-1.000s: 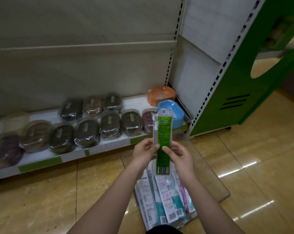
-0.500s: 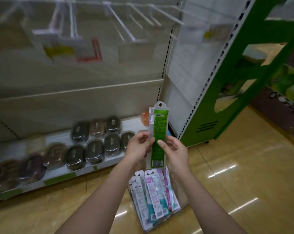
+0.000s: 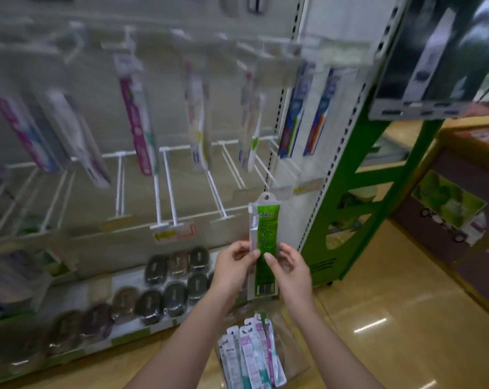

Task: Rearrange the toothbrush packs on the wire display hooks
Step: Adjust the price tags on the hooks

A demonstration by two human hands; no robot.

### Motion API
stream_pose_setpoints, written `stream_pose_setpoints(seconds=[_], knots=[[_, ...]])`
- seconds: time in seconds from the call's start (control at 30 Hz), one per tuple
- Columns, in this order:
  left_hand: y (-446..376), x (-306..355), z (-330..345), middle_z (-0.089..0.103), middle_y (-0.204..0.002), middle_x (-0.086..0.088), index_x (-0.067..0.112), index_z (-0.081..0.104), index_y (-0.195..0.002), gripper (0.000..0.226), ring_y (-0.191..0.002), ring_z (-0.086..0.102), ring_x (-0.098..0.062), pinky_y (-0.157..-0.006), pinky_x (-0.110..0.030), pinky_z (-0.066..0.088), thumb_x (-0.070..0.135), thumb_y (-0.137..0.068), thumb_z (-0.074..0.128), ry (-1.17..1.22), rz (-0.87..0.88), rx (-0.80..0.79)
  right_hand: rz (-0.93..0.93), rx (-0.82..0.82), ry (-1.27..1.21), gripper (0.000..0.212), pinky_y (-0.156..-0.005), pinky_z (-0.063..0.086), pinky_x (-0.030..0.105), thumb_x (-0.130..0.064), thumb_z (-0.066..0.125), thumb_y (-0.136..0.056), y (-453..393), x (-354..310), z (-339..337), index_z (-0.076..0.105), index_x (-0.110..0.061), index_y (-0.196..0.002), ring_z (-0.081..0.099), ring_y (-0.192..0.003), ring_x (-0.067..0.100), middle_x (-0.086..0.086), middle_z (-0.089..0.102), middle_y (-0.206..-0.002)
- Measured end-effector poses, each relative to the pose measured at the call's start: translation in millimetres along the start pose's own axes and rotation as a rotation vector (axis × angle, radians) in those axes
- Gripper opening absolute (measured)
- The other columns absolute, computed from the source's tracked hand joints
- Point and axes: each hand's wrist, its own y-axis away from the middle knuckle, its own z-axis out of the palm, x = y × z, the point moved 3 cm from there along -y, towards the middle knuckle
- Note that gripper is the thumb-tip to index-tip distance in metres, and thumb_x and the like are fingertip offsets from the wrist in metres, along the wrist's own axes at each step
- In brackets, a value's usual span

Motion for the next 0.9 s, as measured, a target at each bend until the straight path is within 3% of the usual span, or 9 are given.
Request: stream_pose_setpoints(seconds=[0.1, 0.2, 0.3, 0.37, 0.43, 0.57, 0.7, 0.8, 0.9], knots=[[19, 53, 8, 0.070, -0.084, -0.007, 0.010, 0.066, -0.085, 0.013, -0.074, 0.063, -0.013, -0.062, -0.016, 0.052, 0.000, -0.088, 0.060, 0.017, 0.040, 0.049, -0.101, 0.081, 0.125, 0.041, -0.075, 0.041, 0.002, -0.021, 0.067, -0.086, 4, -59, -7, 0.046, -0.025, -0.121, 0.050, -0.094, -0.015, -0.024, 0.049, -0.105], [38, 100, 13, 0.072, -0.091, -0.015, 0.006, 0.067, -0.089, 0.009, -0.087, 0.068, -0.027, -0.080, -0.037, 0.056, 0.001, -0.088, 0.060, 0.041, 0.096, 0.119, -0.238, 0.115, 0.216, 0.031, -0.076, 0.037, -0.002, -0.025, 0.060, -0.090, 9, -111, -7, 0.047, -0.026, -0.118, 0.047, -0.096, -0.020, -0.010, 0.050, -0.110], [54, 140, 15, 0.073, -0.085, -0.012, 0.010, 0.068, -0.084, 0.007, -0.088, 0.069, -0.030, -0.085, -0.048, 0.055, 0.004, -0.085, 0.065, 0.046, 0.176, 0.205, -0.210, -0.033, 0.150, 0.023, -0.090, 0.047, 0.016, -0.040, 0.051, -0.093, 6, -154, 6, 0.046, -0.048, -0.114, 0.055, -0.105, -0.008, -0.014, 0.058, -0.117], [66, 165, 14, 0.072, -0.078, -0.008, 0.015, 0.067, -0.078, 0.011, -0.083, 0.069, -0.028, -0.082, -0.047, 0.056, 0.005, -0.083, 0.069, 0.045, 0.229, 0.286, -0.190, -0.106, 0.070, 0.019, -0.092, 0.048, 0.024, -0.042, 0.050, -0.093, 4, -183, 14, 0.048, -0.053, -0.108, 0.057, -0.108, -0.002, -0.017, 0.061, -0.115], [77, 193, 8, 0.072, -0.074, -0.006, 0.016, 0.067, -0.075, 0.012, -0.079, 0.070, -0.027, -0.078, -0.043, 0.056, 0.005, -0.081, 0.070, 0.033, 0.294, 0.365, -0.194, -0.183, -0.058, 0.019, -0.088, 0.048, 0.019, -0.034, 0.054, -0.092, 3, -218, 21, 0.052, -0.047, -0.106, 0.060, -0.105, -0.001, -0.018, 0.063, -0.109], [94, 236, -2, 0.070, -0.069, 0.000, 0.015, 0.065, -0.072, 0.014, -0.071, 0.067, -0.014, -0.066, -0.019, 0.052, 0.006, -0.080, 0.071, -0.021, 0.414, 0.474, -0.201, -0.283, -0.234, 0.026, -0.079, 0.048, 0.010, -0.017, 0.061, -0.089, -1, -262, 32, 0.058, -0.023, -0.114, 0.064, -0.096, -0.005, -0.011, 0.067, -0.105], [108, 276, -10, 0.069, -0.073, -0.001, 0.012, 0.066, -0.073, 0.013, -0.066, 0.063, 0.001, -0.063, -0.009, 0.047, 0.001, -0.079, 0.070, -0.109, 0.532, 0.521, -0.238, -0.386, -0.291, 0.031, -0.078, 0.052, 0.018, -0.014, 0.068, -0.084, -4, -302, 47, 0.058, -0.025, -0.111, 0.066, -0.097, 0.005, -0.004, 0.070, -0.104], [114, 295, -17, 0.067, -0.086, 0.004, 0.025, 0.067, -0.080, 0.020, -0.080, 0.062, 0.005, -0.070, -0.009, 0.049, 0.005, -0.079, 0.071, -0.214, 0.619, 0.544, -0.250, -0.416, -0.327, 0.029, -0.072, 0.053, 0.019, -0.015, 0.071, -0.082, -11, -324, 57, 0.060, -0.024, -0.106, 0.069, -0.090, 0.007, -0.004, 0.072, -0.095], [117, 306, -28, 0.066, -0.089, 0.010, 0.022, 0.074, -0.094, 0.020, -0.085, 0.064, 0.000, -0.079, -0.019, 0.053, 0.010, -0.079, 0.073, -0.281, 0.689, 0.516, -0.247, -0.431, -0.315, 0.017, -0.072, 0.053, 0.024, -0.021, 0.069, -0.084, -18, -340, 64, 0.063, -0.020, -0.099, 0.070, -0.087, 0.014, 0.000, 0.072, -0.090]])
